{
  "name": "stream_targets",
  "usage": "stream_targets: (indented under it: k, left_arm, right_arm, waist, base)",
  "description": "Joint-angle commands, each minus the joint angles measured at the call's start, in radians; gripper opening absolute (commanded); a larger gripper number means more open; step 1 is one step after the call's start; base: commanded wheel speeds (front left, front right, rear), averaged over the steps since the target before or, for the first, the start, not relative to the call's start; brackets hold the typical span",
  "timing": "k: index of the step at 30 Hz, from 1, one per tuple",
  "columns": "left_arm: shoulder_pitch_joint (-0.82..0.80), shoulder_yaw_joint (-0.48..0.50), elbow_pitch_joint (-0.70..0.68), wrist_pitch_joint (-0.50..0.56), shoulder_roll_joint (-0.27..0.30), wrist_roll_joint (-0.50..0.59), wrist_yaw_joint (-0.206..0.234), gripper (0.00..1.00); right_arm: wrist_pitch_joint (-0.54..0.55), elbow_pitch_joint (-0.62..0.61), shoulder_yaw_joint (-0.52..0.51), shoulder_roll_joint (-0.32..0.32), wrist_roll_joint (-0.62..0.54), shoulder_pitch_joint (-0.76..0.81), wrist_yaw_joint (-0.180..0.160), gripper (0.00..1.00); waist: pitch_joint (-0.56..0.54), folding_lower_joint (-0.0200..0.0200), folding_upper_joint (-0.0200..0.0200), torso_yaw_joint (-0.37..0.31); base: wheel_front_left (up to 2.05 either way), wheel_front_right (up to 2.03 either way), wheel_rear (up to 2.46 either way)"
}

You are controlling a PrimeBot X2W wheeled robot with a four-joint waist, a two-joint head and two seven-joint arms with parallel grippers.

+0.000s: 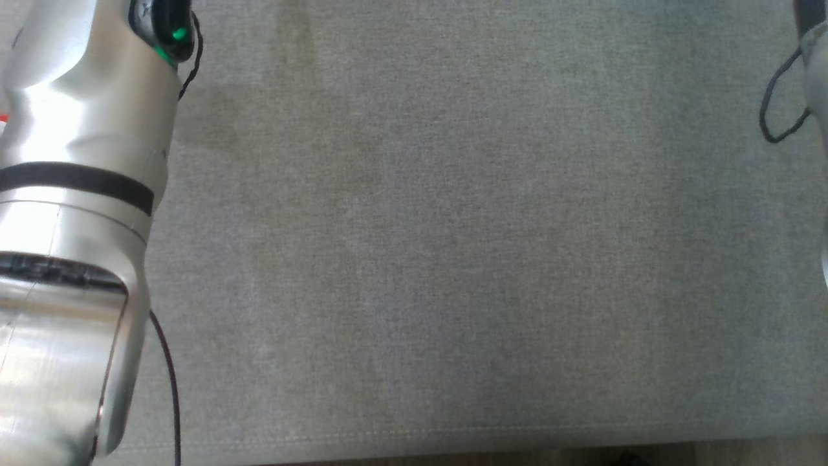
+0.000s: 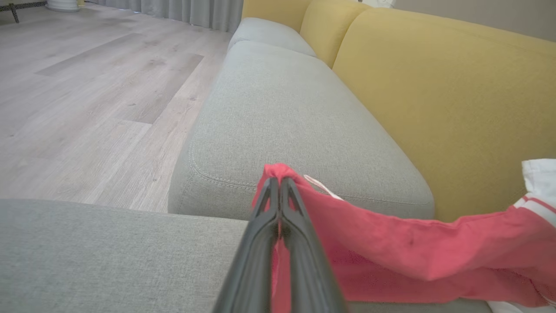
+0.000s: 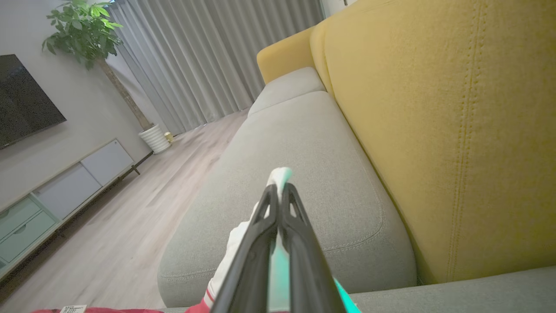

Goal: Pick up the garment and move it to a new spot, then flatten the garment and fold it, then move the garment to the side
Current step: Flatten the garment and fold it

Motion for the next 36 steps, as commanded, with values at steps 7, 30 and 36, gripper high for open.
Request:
stream_targets:
  k: [7, 30, 36]
  left_arm:
    - [0.079, 0.061, -0.06, -0.005, 0.047, -0.008, -0.052, 0.0]
    - [0.958, 0.169, -0.593, -0.003, 0.089, 0.075, -0.073, 0.0]
    - [1.186, 0.166, -0.841, 0.078, 0.124, 0.076, -0.005, 0.0]
  right_arm:
    - [-0.065, -0.166, 0.09, -0.031, 0.164, 0.185, 0.008, 0.0]
    - [-0.038, -0.792, 0.05, -0.165, 0.27, 1.255, 0.008, 0.0]
    - [0.113, -1.022, -0.131, -0.095, 0.164, 1.542, 0.008, 0.0]
  waist:
    - [-0.03, -0.0002, 0.0, -0.009]
    - [-0.37, -0.0002, 0.0, -0.022]
    - [-0.424, -0.0002, 0.0, -0.02]
  base:
    - [0.0, 0.0, 0.0]
    - [0.0, 0.0, 0.0]
    - [0.0, 0.0, 0.0]
